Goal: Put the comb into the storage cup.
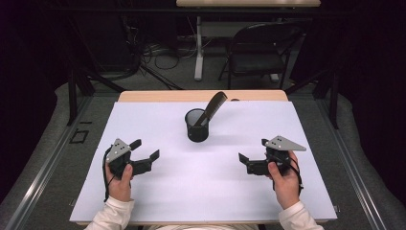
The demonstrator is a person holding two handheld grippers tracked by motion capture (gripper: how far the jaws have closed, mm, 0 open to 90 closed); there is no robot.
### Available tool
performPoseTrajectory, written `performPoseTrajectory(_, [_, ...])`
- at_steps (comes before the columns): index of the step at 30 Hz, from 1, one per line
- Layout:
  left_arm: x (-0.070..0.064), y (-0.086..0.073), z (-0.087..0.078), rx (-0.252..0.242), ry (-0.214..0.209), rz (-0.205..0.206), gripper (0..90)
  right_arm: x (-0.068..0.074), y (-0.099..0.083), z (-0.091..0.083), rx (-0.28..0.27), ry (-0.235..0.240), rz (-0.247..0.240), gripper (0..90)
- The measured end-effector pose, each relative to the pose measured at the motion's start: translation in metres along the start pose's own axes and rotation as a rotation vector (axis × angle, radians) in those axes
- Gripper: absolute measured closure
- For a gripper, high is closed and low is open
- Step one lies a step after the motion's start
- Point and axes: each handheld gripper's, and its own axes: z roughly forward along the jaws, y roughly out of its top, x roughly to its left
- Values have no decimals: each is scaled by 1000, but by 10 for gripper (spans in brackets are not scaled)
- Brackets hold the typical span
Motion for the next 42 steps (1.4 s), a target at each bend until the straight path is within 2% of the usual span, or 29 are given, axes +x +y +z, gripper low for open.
performPoseTrajectory(4, [3,-2,-6,-7,0,2,159,-5,-18,-6,-16,-13,30,0])
performPoseTrajectory(5, [3,-2,-7,-8,1,3,159,-8,-24,-8,-11,-30,43,0])
performPoseTrajectory(7, [5,-3,-10,-8,2,3,159,-10,-28,-9,-5,-35,47,0])
performPoseTrajectory(8, [5,-4,-11,-10,5,-1,159,-14,-34,-10,-12,-42,67,0])
performPoseTrajectory(12, [7,-5,-14,-13,3,5,159,-19,-41,-10,-7,-55,64,0])
performPoseTrajectory(16, [7,-6,-15,-16,4,13,159,-21,-45,-11,-6,-65,60,0])
performPoseTrajectory(21, [9,-6,-14,-15,8,14,159,-28,-51,-13,-22,-80,82,0])
performPoseTrajectory(27, [11,-6,-13,-13,7,20,159,-38,-58,-17,-28,-103,130,0])
performPoseTrajectory(33, [13,-7,-12,-9,2,9,159,-46,-63,-20,-27,-133,155,0])
performPoseTrajectory(42, [16,-9,-11,-12,9,1,159,-59,-70,-24,-21,-161,234,0])
